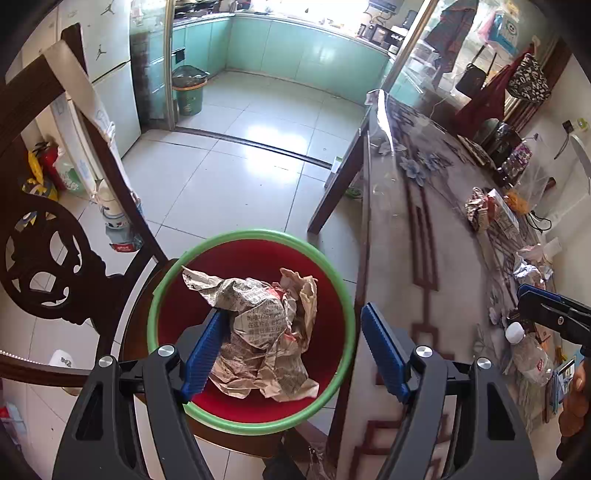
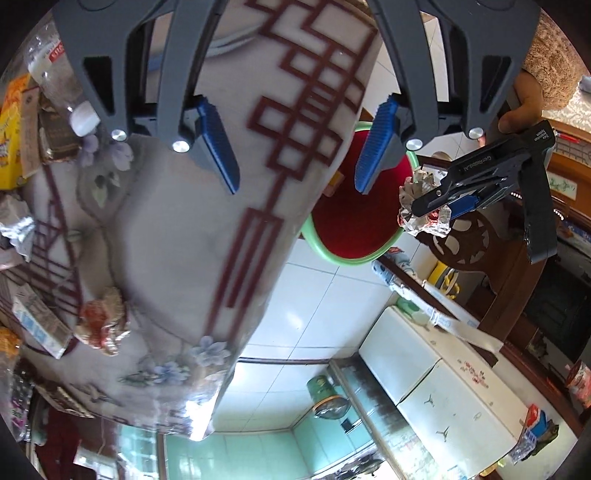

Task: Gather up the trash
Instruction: 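Carry both items to the red bucket and open both tools to drop them, then grasp another crumpled brown paper with left tool from the table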

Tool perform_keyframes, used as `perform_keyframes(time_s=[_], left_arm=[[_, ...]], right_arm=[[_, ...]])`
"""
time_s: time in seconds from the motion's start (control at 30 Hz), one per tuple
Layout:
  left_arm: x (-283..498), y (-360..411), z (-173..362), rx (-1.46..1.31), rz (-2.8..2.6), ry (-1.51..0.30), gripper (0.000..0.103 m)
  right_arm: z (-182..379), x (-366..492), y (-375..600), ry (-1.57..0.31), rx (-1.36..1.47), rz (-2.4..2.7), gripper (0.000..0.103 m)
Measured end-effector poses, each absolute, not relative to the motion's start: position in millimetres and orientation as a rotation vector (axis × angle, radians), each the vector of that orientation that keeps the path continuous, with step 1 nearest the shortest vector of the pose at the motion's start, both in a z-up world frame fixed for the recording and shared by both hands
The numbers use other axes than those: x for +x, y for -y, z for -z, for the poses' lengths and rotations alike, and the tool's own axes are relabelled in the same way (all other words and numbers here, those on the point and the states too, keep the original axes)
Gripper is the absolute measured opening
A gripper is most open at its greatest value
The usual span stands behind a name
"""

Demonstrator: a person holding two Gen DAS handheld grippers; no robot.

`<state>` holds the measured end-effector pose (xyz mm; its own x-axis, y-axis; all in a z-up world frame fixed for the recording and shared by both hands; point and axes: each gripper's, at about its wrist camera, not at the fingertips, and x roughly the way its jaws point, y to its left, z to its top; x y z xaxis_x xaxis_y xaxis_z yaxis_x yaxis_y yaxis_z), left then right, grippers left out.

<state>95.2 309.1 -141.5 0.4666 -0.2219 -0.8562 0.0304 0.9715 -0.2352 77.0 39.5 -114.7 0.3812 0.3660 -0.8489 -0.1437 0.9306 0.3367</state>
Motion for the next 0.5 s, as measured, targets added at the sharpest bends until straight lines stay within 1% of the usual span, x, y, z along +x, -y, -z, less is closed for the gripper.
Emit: perform_keyframes(time_s=[0.1, 0.17, 0.2, 0.3, 0.43, 0.5], left_arm=[[93.1, -297.8, 137.7, -0.175, 0.180, -1.067, 0.071], [91.9, -291.0, 136.4, -0.164, 0.195, -1.064, 0.073], [91.1, -288.6, 136.2, -0.161, 0.199, -1.064, 0.076], [89.2, -284.6, 136.8, -0.159, 0.199, -1.068, 0.076], [86.0, -285.4, 135.4, -0.160, 0.176, -1.064, 0.085], [83.2, -287.1, 133.9, -0.168, 0.172, -1.057, 0.085]], right_arm=[[111.8, 71.4, -29.6, -1.123, 0.222, -0.298, 0.066], [111.5, 67.7, -24.4, -1.120, 0.227, -0.280, 0.067], [111.9, 65.7, -20.3, -1.119, 0.232, -0.272, 0.069], [113.1, 59.8, -9.1, -1.119, 0.249, -0.250, 0.069], [111.1, 52.4, 0.2, -1.112, 0.264, -0.232, 0.073], [110.3, 48.8, 5.8, -1.104, 0.272, -0.224, 0.074]])
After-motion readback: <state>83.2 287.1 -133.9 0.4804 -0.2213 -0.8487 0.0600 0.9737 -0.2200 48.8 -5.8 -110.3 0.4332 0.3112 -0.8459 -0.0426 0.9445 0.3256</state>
